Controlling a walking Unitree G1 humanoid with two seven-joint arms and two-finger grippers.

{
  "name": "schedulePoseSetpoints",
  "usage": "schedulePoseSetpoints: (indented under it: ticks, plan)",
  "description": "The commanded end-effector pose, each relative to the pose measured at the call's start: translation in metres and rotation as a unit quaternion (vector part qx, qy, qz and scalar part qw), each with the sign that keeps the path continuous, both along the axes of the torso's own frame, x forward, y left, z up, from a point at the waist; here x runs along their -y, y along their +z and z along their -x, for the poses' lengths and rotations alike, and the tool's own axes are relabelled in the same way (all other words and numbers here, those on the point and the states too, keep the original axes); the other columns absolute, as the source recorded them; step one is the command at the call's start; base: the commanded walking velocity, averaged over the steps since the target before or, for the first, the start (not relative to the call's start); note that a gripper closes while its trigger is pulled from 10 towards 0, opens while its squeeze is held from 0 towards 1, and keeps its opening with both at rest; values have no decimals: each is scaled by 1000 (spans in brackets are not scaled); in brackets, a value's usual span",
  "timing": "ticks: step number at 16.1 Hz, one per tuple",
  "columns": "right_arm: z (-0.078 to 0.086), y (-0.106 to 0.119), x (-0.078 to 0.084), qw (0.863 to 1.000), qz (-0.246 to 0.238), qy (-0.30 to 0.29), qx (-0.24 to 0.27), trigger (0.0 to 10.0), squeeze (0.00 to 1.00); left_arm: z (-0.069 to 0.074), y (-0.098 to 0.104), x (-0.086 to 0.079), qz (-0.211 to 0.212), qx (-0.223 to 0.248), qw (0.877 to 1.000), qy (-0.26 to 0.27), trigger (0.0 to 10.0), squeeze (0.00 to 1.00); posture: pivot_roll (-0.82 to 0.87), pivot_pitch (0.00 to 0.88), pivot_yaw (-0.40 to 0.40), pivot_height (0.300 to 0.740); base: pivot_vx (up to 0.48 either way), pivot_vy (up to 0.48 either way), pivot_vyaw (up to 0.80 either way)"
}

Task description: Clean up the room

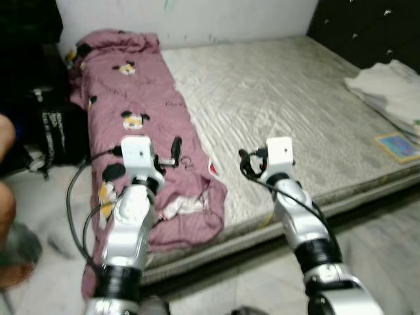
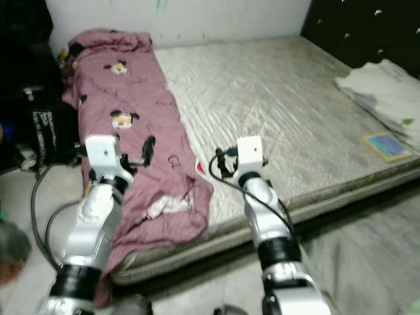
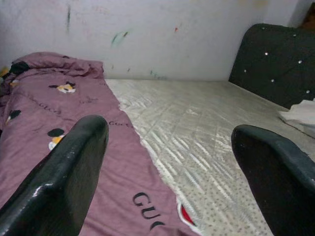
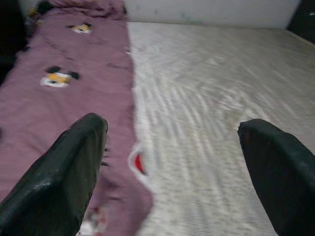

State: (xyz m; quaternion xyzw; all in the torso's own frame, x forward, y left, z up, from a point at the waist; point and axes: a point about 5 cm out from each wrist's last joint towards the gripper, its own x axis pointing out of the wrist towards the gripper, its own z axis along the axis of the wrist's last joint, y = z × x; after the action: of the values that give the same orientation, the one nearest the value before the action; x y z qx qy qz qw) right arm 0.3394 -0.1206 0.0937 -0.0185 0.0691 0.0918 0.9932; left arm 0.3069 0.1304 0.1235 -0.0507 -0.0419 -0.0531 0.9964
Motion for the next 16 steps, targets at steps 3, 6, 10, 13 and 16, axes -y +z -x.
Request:
schedulePoseSetpoints:
  ticks: [3,6,10,13,16]
  plan:
    - [-3,7,-6,1000,9,15,14,10000,0,-2,3,-2,-14,11,1000,10,10000,0,87,0,-48,740,0,0,0]
    - [-1,9,-6,1000,7,14,22,10000,0,-1,1,-14,-29,-11,998,53,10000,0,80,0,-45,740,0,0,0]
    - [0,8,-3,999,8,2,31,10000,0,5,1,-23,-21,4,1000,21,10000,0,103,0,-57,740,0,0,800]
    - [4,3,-7,1000,11,8,25,10000,0,8,0,-20,-29,9,999,33,10000,0,127,0,-52,740,0,0,0]
    - [4,2,-8,1000,0,-3,24,10000,0,17,-6,-21,-18,-1,999,26,10000,0,122,0,-48,740,0,0,0]
